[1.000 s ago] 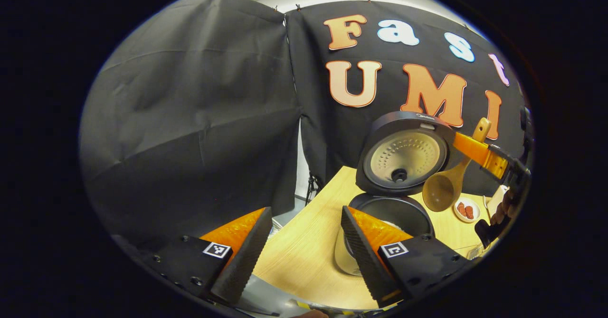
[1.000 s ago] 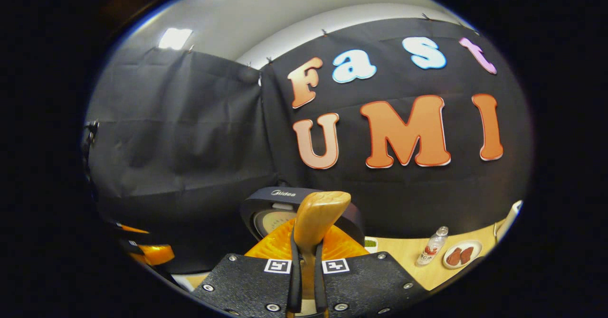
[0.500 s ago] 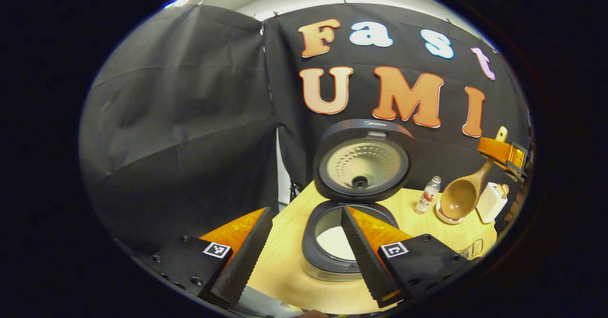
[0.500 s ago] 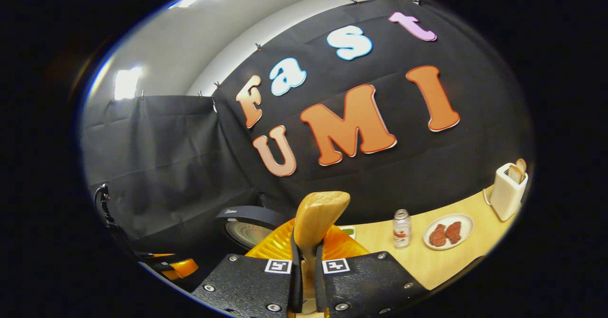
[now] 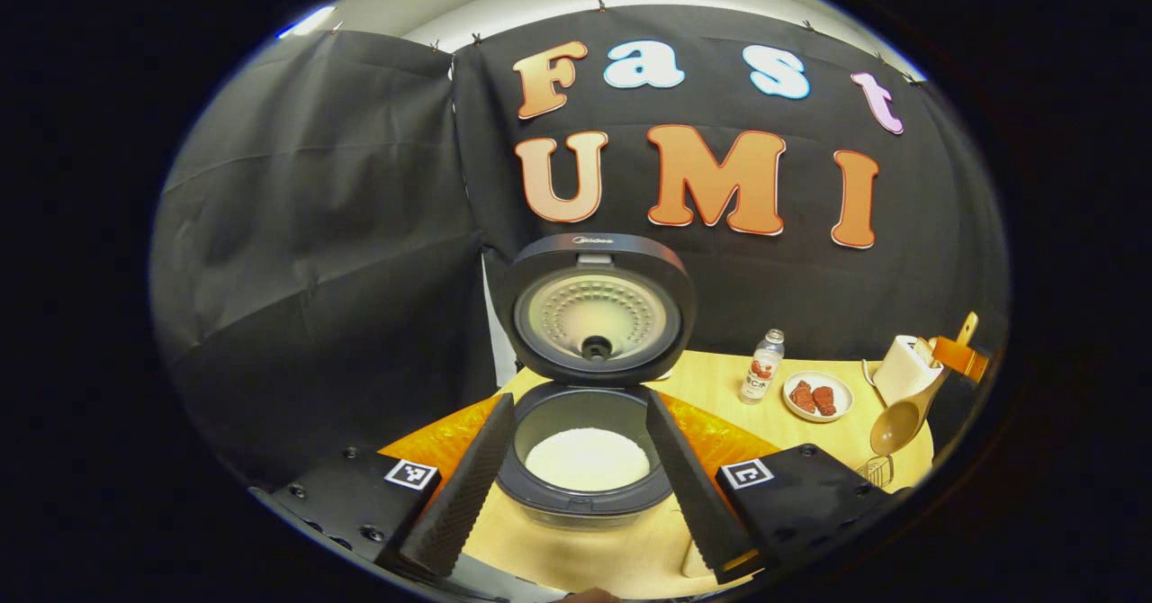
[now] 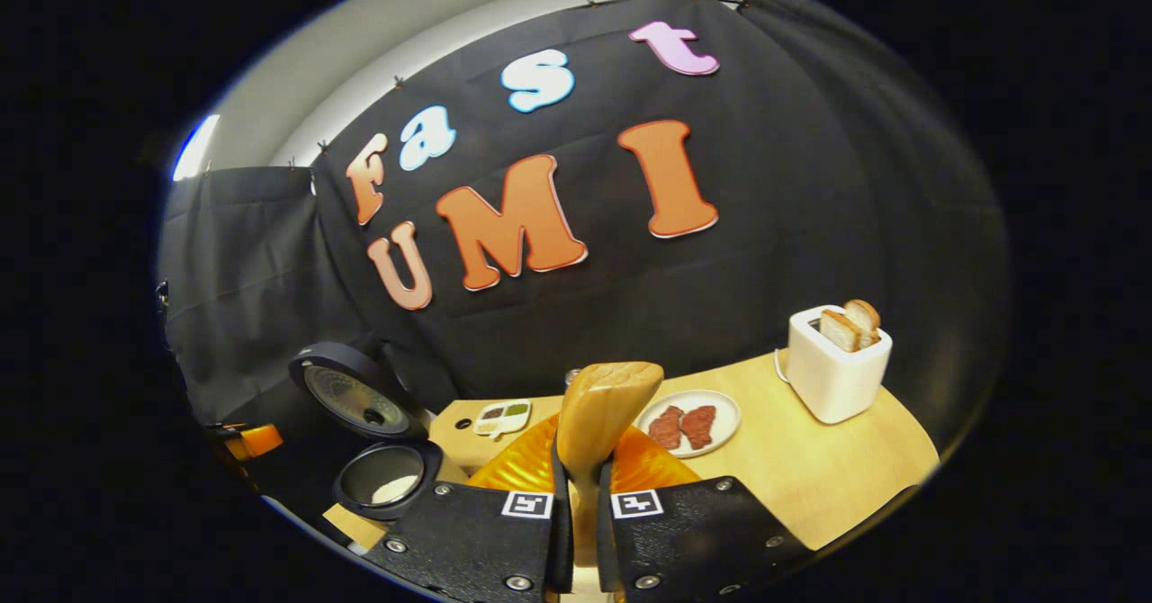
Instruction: Close the left gripper, press the button to open the rice cooker; take a wooden spoon from the chopstick holder with the right hand, scoop a spoonful of rice and pour it into the rice cooker, then put the wooden spoon back into the chopstick holder.
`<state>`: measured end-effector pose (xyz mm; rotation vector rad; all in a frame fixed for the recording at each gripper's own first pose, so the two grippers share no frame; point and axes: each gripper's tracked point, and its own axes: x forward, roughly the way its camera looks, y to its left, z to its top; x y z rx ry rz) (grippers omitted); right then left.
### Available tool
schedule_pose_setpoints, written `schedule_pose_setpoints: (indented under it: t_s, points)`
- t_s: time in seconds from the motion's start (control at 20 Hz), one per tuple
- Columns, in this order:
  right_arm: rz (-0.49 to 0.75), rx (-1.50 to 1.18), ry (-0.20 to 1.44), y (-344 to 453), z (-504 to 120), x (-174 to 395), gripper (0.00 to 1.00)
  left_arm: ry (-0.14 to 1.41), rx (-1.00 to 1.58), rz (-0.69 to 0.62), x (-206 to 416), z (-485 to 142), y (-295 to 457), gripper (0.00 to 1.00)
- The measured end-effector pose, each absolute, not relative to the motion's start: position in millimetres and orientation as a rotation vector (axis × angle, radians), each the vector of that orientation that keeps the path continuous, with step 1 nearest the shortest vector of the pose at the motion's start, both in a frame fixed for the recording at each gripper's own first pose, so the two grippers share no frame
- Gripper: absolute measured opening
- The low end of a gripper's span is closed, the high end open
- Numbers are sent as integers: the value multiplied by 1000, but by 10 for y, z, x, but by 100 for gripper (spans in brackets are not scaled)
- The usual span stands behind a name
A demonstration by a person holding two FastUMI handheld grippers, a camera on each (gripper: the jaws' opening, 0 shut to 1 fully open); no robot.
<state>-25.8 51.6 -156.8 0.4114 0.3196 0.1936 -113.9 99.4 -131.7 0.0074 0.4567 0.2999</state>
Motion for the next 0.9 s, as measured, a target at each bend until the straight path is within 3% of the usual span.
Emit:
schedule_pose_setpoints:
  t_s: [0.5, 0.9]
  points:
    - [112, 393, 401, -184, -2324, -439, 10, 444, 49, 227, -1008, -1254, 307, 99]
    - [85, 421, 517, -92, -2951, -499, 10, 429, 74, 277, -1107, -1078, 411, 98]
